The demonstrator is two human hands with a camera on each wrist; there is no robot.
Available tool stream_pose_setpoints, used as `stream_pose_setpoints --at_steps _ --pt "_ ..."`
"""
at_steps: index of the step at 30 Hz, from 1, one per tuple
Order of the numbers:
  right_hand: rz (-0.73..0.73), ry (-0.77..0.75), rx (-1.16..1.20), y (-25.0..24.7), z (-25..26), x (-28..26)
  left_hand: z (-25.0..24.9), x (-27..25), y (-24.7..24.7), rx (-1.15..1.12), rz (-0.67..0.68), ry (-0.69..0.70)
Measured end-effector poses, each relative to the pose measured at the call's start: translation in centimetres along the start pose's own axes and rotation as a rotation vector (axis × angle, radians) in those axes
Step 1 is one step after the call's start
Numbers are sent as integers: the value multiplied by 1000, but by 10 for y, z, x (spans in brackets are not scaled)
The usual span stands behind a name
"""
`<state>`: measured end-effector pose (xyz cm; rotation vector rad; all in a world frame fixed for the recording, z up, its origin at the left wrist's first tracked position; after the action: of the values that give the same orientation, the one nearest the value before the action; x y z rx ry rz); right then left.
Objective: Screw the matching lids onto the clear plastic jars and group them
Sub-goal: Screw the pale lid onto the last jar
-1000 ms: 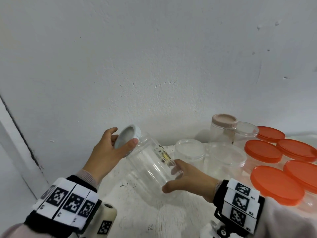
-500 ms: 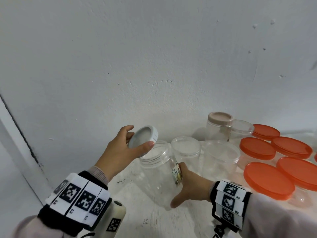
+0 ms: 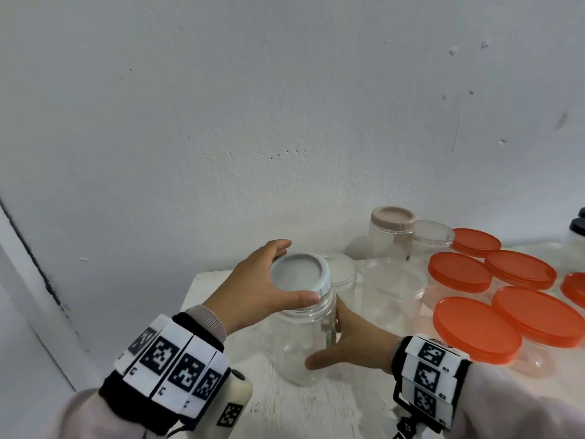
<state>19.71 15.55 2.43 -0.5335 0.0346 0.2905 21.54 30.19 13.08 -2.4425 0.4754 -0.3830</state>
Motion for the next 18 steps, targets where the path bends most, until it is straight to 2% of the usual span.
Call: stream_pose_setpoints --at_steps 13,18 --pt "18 -1 -25 -2 -8 0 -3 6 21 124 54 3" --pt "18 -13 -23 -2 -7 -1 2 3 22 94 30 5"
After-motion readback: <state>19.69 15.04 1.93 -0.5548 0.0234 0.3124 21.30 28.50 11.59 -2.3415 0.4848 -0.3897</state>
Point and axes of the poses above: each hand's wrist, its own x-axis towards the middle knuckle, its own y-axis out of the palm, z = x × y, the point moved 7 cm from there along x, towards the middle knuckle, and after that the axes turned 3 degrees about -x, right-handed, at the moved point
